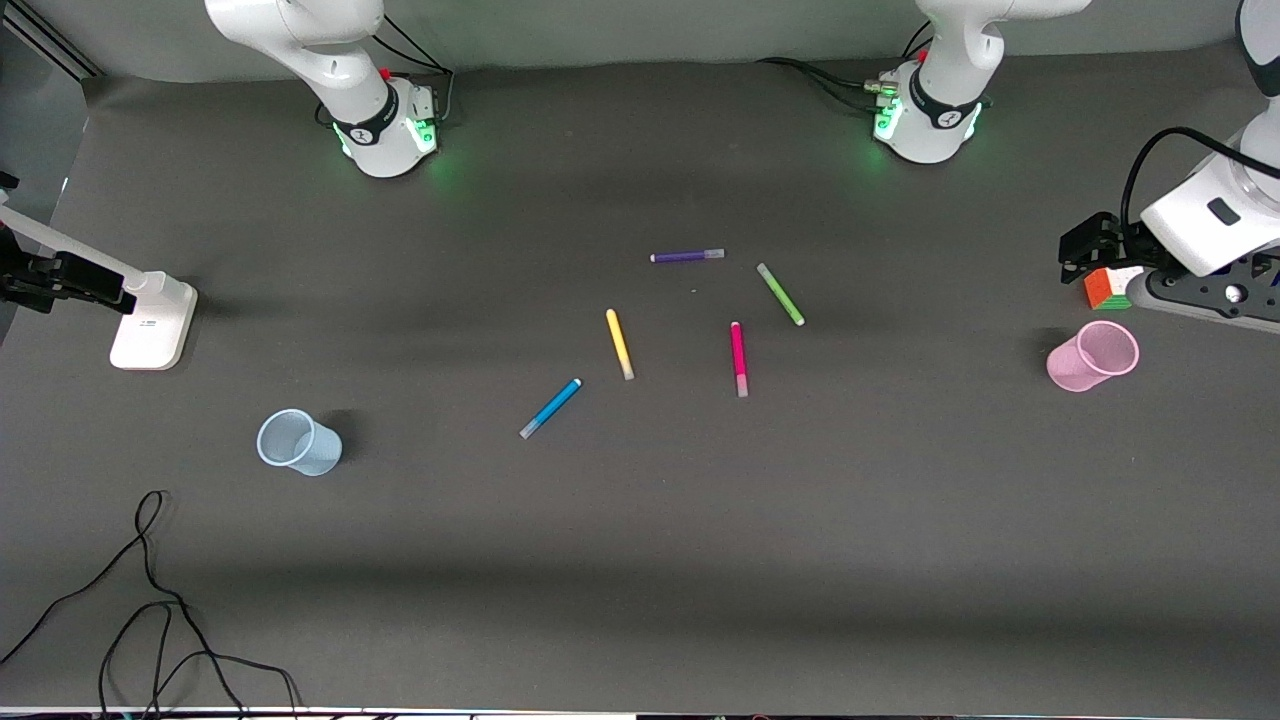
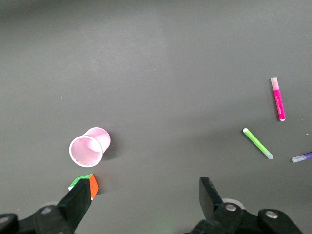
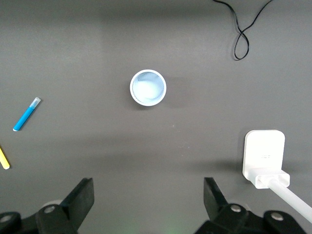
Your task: Place pink and blue markers in matching cups
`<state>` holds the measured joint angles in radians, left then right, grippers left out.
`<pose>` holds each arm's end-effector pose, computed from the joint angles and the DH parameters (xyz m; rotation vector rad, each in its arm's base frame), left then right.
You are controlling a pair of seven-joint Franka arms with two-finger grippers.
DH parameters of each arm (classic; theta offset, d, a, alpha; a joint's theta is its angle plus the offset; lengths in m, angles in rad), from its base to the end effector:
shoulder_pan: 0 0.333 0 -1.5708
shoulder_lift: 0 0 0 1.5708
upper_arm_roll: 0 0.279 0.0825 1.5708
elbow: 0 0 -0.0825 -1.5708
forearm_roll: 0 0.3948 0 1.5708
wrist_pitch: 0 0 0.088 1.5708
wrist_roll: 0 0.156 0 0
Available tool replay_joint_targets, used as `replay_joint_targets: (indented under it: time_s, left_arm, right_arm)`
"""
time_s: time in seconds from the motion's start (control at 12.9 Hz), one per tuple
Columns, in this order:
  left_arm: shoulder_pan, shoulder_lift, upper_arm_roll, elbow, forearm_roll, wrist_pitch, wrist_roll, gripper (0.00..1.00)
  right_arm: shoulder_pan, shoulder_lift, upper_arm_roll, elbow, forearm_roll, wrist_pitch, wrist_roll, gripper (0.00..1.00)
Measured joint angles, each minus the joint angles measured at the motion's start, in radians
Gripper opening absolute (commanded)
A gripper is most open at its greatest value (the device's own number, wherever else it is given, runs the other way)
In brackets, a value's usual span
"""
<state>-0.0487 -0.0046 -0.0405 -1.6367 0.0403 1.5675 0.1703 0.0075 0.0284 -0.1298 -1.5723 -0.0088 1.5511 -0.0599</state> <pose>0.5564 -0.0435 0.5093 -3.0758 0.4032 0.1027 0.5633 -0.0699 0.5202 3.1312 -0.0977 -0.0788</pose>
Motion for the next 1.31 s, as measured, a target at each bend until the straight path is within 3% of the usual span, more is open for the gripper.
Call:
replay_joint_targets:
  time_s: [0.77,1.01,1.31]
  left_arm:
    - [-0.002,0.006,0.002,-0.004,0.000,-0.031,0.000,0.99]
    - [-0.003,0.008,0.002,-0.006,0.000,-0.044,0.000,0.99]
    - [-0.016,0.008,-0.003,-0.023,-0.003,-0.041,-0.017,0.99]
  right_arm:
    - [0.026,0.000,0.006,-0.003,0.000,0.000,0.003,1.00]
    - [0.107,0.000,0.009,-0.015,0.000,0.003,0.078,1.00]
    - [0.287,0.008,0.016,-0.034,0.001,0.056,0.332,1.00]
